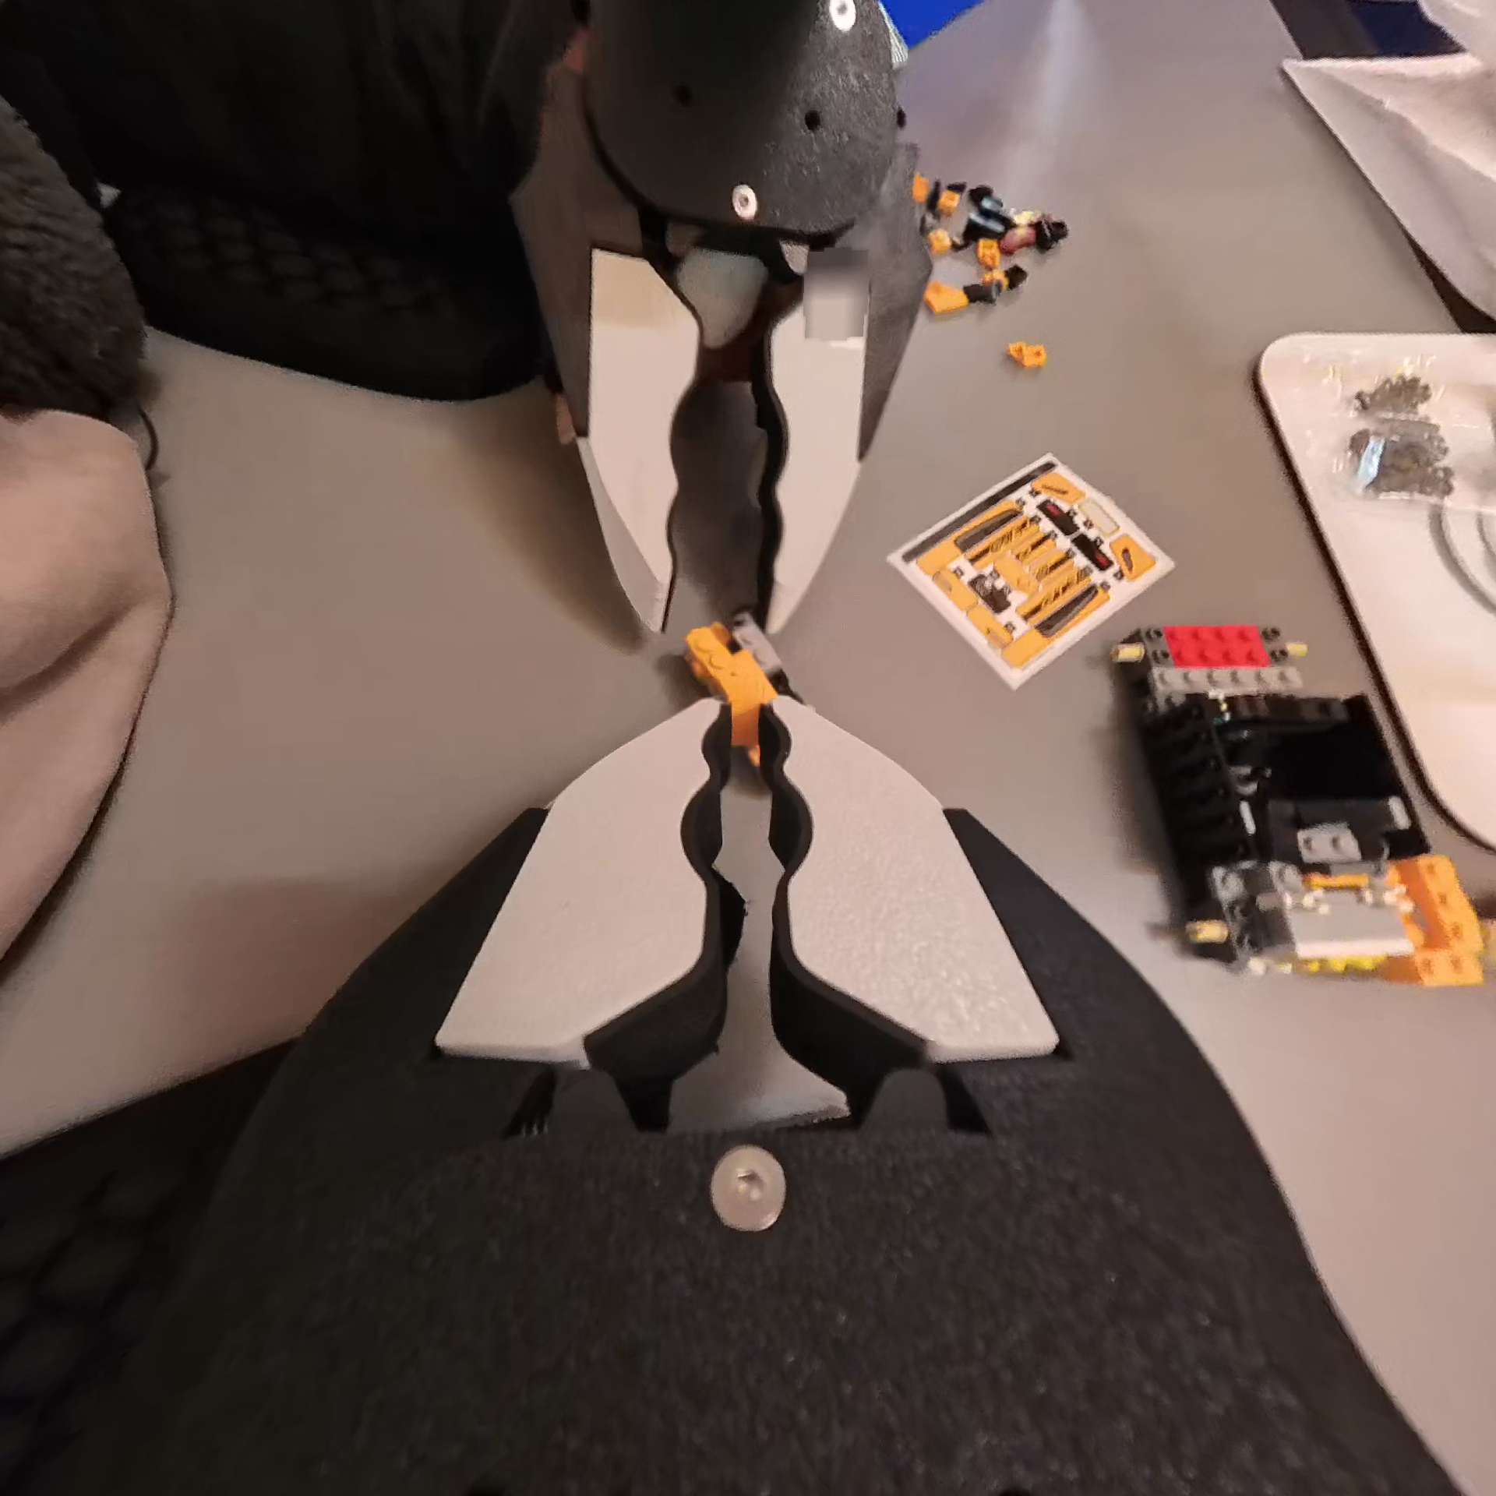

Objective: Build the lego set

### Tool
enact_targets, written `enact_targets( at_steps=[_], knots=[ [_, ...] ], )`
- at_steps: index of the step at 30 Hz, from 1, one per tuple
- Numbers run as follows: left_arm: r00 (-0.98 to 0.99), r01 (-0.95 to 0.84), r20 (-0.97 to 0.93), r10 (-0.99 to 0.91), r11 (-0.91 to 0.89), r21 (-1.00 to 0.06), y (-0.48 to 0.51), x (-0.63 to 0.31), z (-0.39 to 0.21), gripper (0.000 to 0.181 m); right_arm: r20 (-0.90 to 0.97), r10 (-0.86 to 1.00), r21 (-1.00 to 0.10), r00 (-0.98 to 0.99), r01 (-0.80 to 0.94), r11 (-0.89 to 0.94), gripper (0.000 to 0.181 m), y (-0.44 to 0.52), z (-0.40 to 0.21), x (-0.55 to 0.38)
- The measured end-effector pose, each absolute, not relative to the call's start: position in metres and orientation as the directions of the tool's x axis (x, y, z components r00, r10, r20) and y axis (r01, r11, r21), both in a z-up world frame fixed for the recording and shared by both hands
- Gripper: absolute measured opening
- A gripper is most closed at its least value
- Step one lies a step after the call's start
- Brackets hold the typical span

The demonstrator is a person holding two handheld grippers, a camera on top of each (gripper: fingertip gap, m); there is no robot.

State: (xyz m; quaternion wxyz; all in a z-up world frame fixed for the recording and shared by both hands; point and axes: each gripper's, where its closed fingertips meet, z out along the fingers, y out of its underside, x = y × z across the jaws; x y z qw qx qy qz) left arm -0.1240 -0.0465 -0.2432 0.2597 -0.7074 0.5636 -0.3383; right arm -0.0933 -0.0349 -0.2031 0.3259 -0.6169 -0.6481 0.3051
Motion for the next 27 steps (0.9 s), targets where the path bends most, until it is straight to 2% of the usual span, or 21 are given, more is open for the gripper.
enact_targets(
  at_steps=[4,8,10,12,15,18,21,24,27],
  knots=[
    [-0.023,-0.562,0.311,-0.95,-0.245,-0.79,-0.079,-0.11,-0.223,0.022,0.029,0.999,-0.799,0.027,0.601,0.006,0.006,-0.04,-0.208,-0.076],
    [0.063,-0.52,0.256,-0.965,-0.251,-0.816,-0.058,-0.113,-0.219,0.019,0.021,0.998,-0.803,0.067,0.596,-0.023,0.006,-0.044,-0.208,-0.066],
    [0.124,-0.506,0.185,-0.975,-0.222,-0.833,-0.039,-0.116,-0.219,0.03,0.026,0.997,-0.802,0.071,0.597,-0.022,0.006,-0.047,-0.208,-0.065],
    [0.085,-0.514,0.099,-0.991,-0.129,-0.848,-0.031,-0.114,-0.219,0.04,0.029,0.998,-0.804,0.063,0.595,-0.014,0.006,-0.049,-0.206,-0.067],
    [-0.073,-0.568,0.036,-0.997,0.012,-0.823,-0.034,-0.107,-0.227,0.053,0.025,0.998,-0.807,0.055,0.59,-0.013,0.006,-0.05,-0.205,-0.069],
    [-0.254,-0.622,0.088,-0.963,0.093,-0.777,-0.039,-0.103,-0.24,0.07,0.023,0.999,-0.81,0.046,0.587,-0.009,0.006,-0.053,-0.202,-0.069],
    [-0.368,-0.622,0.143,-0.919,0.129,-0.772,-0.04,-0.095,-0.245,0.067,0.017,0.999,-0.818,0.044,0.575,-0.011,0.006,-0.056,-0.199,-0.068],
    [-0.439,-0.615,0.162,-0.884,0.163,-0.772,-0.047,-0.091,-0.245,0.044,0.013,0.999,-0.821,0.052,0.57,-0.019,0.006,-0.056,-0.199,-0.065],
    [-0.332,-0.64,0.155,-0.93,0.101,-0.762,-0.043,-0.091,-0.245,0.041,0.009,0.998,-0.824,0.067,0.566,-0.031,0.006,-0.053,-0.2,-0.063]
  ],
)
